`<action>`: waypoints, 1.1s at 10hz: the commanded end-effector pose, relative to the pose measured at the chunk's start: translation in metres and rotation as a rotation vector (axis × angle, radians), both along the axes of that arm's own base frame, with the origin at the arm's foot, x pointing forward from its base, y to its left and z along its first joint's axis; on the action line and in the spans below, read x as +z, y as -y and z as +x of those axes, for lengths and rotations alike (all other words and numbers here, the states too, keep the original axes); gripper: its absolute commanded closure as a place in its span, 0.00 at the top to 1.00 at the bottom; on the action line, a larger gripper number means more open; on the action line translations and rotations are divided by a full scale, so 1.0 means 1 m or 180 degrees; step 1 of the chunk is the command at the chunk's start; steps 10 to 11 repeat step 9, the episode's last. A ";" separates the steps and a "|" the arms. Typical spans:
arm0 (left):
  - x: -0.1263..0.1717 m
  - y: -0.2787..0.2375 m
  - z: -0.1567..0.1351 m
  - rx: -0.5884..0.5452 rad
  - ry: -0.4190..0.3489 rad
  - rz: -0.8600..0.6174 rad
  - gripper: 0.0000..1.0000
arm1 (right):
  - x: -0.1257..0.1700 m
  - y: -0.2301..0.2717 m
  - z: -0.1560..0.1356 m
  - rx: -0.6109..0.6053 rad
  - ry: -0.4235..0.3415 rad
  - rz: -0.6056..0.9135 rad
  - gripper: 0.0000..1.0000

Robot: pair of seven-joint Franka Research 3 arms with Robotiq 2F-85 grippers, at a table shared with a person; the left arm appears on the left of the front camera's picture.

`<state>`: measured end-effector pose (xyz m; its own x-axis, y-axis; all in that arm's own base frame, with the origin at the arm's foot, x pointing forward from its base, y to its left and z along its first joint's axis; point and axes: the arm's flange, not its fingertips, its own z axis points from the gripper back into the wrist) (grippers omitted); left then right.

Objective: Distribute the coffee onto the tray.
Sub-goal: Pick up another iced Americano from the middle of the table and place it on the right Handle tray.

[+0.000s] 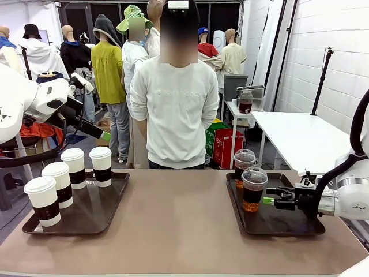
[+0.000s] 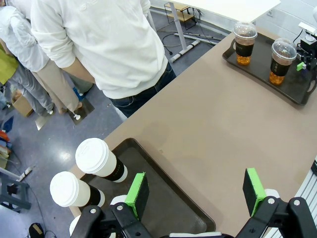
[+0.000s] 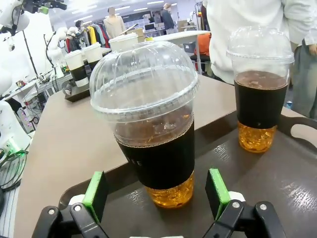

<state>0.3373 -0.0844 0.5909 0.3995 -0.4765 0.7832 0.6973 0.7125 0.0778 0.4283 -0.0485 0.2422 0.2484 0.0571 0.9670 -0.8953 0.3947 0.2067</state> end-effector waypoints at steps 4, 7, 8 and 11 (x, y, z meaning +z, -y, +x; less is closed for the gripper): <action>0.000 -0.001 0.001 -0.0014 0.0004 -0.0009 1.00 | 0.000 0.000 0.000 0.0000 0.0000 0.0000 1.00; 0.000 -0.001 0.001 -0.0014 0.0004 -0.0009 1.00 | 0.000 0.000 0.000 0.0000 0.0000 0.0000 1.00; 0.000 -0.001 0.001 -0.0014 0.0004 -0.0009 1.00 | 0.000 0.000 0.000 0.0000 0.0000 0.0000 1.00; 0.000 -0.001 0.001 -0.0014 0.0004 -0.0009 1.00 | 0.000 0.000 0.000 0.0000 0.0000 0.0000 1.00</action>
